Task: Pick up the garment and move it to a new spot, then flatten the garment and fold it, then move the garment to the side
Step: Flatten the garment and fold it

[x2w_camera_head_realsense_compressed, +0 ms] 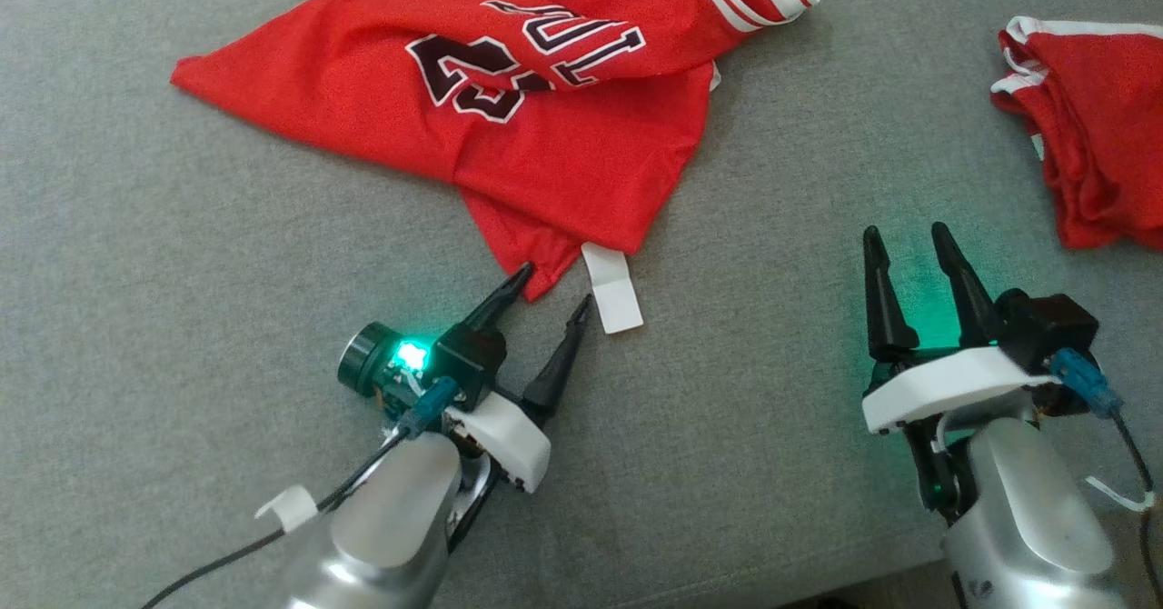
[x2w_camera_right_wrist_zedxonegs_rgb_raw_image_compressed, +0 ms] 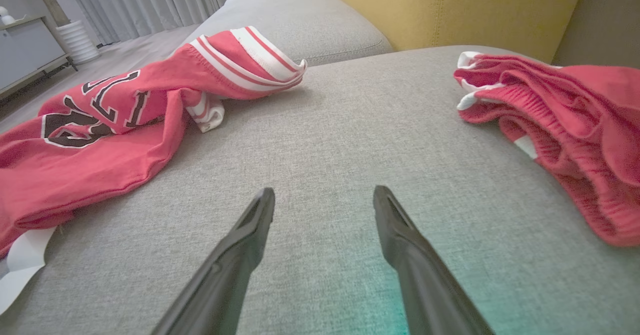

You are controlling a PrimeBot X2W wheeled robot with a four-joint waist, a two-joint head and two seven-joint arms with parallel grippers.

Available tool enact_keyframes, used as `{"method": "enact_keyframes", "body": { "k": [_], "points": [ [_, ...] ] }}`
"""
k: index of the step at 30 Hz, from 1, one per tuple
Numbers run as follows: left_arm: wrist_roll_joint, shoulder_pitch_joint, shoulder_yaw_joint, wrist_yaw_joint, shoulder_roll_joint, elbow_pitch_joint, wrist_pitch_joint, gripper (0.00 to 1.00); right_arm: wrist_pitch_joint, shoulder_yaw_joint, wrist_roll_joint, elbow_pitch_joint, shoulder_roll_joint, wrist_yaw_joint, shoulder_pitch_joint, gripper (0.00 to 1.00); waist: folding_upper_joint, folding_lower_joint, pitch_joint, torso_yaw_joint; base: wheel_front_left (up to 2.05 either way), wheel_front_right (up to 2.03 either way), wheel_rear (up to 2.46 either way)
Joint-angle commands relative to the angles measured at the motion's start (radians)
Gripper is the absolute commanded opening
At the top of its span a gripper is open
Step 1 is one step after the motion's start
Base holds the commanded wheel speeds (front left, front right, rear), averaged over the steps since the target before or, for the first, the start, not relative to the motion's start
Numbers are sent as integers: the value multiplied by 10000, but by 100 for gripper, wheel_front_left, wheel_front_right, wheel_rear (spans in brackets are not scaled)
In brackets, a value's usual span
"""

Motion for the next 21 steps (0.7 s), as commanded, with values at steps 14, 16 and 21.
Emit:
{"method": "enact_keyframes", "body": {
  "k": [14,16,21],
  "points": [
    [-621,527,1035,1125,124,-764,29,0,-111,-379,56,18,12,-7,690,100,-1,1,-1673,1708,0,0,0],
    [-482,905,1483,1294,227,-1415,29,0,-111,-436,91,91,37,-7,882,100,-1,1,-2000,2156,0,0,0],
    [-214,1910,2661,1552,748,-2600,29,0,-111,-317,156,271,121,-7,1201,100,-1,1,-2450,2917,0,0,0]
  ]
}}
